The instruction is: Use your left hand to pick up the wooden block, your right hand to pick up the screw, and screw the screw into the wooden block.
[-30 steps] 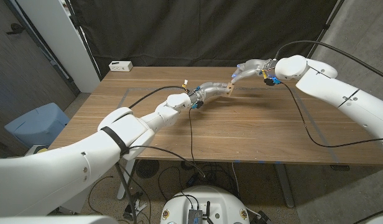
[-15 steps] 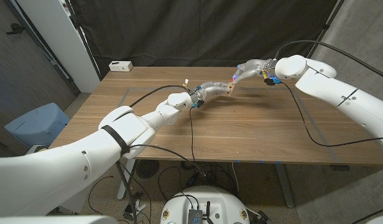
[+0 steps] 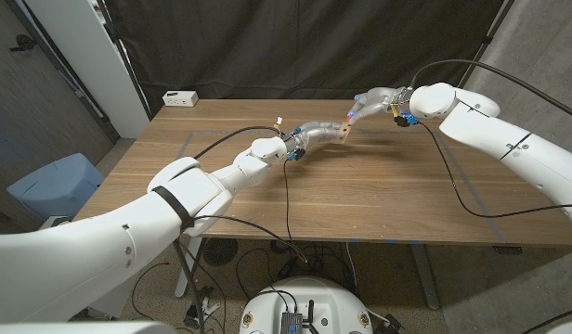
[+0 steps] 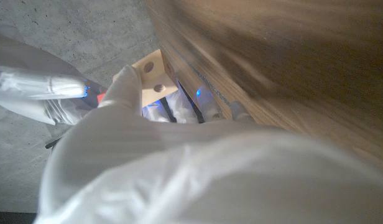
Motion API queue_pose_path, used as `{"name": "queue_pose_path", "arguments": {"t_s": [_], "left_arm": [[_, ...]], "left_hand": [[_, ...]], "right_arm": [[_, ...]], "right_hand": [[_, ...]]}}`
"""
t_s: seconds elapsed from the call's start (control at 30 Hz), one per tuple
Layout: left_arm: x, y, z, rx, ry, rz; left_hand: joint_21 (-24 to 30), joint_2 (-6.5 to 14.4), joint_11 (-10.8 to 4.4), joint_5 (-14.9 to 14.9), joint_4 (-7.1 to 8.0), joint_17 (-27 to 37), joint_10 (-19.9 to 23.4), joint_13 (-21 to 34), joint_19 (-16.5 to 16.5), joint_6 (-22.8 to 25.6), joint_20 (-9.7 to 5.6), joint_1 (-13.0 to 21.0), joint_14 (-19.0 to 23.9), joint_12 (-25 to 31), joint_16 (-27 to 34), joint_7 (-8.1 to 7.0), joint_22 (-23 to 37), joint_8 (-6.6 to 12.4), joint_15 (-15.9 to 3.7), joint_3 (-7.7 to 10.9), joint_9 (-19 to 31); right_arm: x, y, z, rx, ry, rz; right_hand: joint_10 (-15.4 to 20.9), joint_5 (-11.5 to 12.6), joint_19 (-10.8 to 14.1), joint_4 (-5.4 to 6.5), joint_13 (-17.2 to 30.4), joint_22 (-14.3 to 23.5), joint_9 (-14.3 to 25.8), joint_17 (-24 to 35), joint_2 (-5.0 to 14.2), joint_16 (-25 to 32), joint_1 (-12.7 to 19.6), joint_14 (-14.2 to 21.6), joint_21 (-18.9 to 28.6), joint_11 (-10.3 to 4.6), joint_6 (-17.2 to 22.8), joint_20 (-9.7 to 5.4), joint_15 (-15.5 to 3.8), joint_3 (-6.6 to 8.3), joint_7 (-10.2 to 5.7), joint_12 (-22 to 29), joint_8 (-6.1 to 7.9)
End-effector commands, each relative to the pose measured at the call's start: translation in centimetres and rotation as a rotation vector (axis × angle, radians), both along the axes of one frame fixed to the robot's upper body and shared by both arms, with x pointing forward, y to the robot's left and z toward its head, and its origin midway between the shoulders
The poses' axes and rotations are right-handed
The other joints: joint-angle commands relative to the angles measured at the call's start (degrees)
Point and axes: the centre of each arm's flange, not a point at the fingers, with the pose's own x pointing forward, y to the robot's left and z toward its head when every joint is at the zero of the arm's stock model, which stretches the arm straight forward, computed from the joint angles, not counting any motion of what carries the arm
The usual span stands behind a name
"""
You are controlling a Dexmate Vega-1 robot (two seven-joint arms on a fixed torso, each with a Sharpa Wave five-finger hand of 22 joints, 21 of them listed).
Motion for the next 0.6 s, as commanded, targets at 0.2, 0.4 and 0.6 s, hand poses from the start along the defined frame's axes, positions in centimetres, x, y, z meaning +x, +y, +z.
{"name": "queue_pose_path", "arguments": {"t_s": [0.2,0.4,0.6], "left_arm": [[-0.24,-0.22,-0.04,0.001,-0.011,-0.015],[-0.43,-0.18,-0.18,0.001,-0.023,-0.028],[-0.67,-0.15,-0.31,-0.002,-0.036,-0.043]], "left_hand": [[0.1,0.0,-0.12,0.0,0.27,0.1,0.2,0.2,-0.3,0.8,-0.07,-0.3,-0.2,0.2,0.2,0.14,0.3,0.55,-1.95,0.1,0.1],[0.1,0.0,-0.03,0.0,0.19,0.1,0.2,0.2,-0.2,0.7,0.0,-0.2,-0.2,0.2,0.2,0.14,0.3,0.49,-1.99,0.13,0.1],[0.1,0.0,-0.02,0.0,0.22,0.1,0.2,0.2,-0.3,0.8,-0.02,-0.2,-0.2,0.2,0.2,0.14,0.3,0.54,-1.94,0.12,0.1]], "right_arm": [[-0.03,-0.07,-0.33,0.008,-0.025,-0.012],[-0.06,-0.04,-0.4,0.01,-0.029,-0.015],[-0.08,0.07,-0.46,0.012,-0.041,-0.017]], "right_hand": [[2.1,-0.5,1.6,0.12,0.2,0.1,0.7,0.0,0.11,0.7,2.0,1.6,0.6,-0.66,3.3,-0.11,-0.53,1.3,-0.6,0.8,1.94],[2.9,-0.6,2.2,0.22,0.1,0.1,0.9,0.0,0.08,0.8,2.5,2.2,0.7,-1.25,4.3,-0.21,-0.8,1.64,-0.76,1.0,2.59],[4.0,-0.8,2.8,0.45,0.1,0.1,1.2,0.1,0.08,1.0,2.8,2.9,0.8,-1.37,6.2,-0.33,-1.12,1.9,-1.26,1.1,3.59]]}}
